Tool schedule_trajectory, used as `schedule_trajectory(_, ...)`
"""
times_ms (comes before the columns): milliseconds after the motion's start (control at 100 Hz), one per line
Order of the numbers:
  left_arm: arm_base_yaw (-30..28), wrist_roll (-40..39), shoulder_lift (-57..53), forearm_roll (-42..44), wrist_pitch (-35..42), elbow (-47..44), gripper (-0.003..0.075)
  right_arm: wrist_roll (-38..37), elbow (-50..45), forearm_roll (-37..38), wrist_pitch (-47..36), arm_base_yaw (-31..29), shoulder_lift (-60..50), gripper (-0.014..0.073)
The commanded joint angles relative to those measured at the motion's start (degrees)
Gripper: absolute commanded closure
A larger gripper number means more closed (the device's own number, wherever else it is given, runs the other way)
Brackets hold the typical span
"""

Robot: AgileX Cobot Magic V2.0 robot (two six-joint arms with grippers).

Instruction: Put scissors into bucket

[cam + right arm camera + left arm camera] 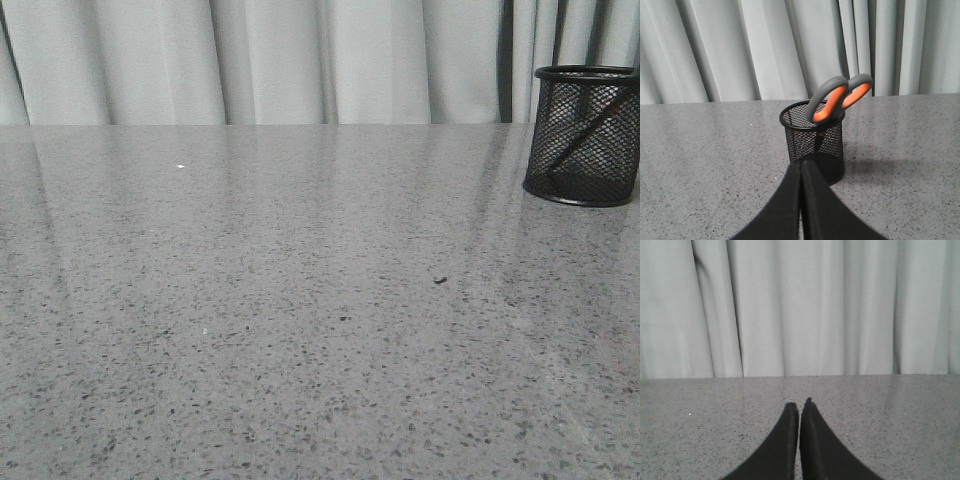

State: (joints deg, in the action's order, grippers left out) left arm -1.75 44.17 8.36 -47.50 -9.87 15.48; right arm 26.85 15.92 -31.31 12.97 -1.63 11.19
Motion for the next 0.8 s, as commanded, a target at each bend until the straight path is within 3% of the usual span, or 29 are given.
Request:
schedule_trajectory(0, 0.0, 0.0, 0.6, -1.0, 3.3, 1.5, 0.0741, 0.6, 1.5, -0.4, -4.0, 0.0, 0.4, 0.0666)
schedule_trajectory(400, 0.0, -1.2, 0.6, 1.7, 3.3, 1.2, 0.0741, 0.6, 1.5, -0.4, -4.0, 0.0, 0.4, 0.0666)
schedule_trajectory(450, 0.0, -7.3, 0.6, 8.7, 3.9, 0.8, 0.0741, 0.6, 1.5, -0.4, -4.0, 0.0, 0.4, 0.0666)
schedule_trajectory(530, 0.0, -24.7, 0.6, 24.7, 5.3, -0.5, 0.0741, 0.6, 1.5, -0.4, -4.0, 0.0, 0.4, 0.0666)
schedule_trajectory(600, 0.0, -35.3, 0.3, 36.5, 7.9, -2.8, 0.0741, 0.6, 1.5, -0.4, -4.0, 0.0, 0.4, 0.0666)
schedule_trajectory(660, 0.3, -38.0, -0.9, 40.7, 9.9, -5.3, 0.0741, 0.6, 1.5, -0.4, -4.0, 0.0, 0.4, 0.0666)
schedule_trajectory(790, 1.3, -38.0, -5.2, 41.7, 10.2, -10.2, 0.0741, 0.6, 1.5, -0.4, -4.0, 0.0, 0.4, 0.0666)
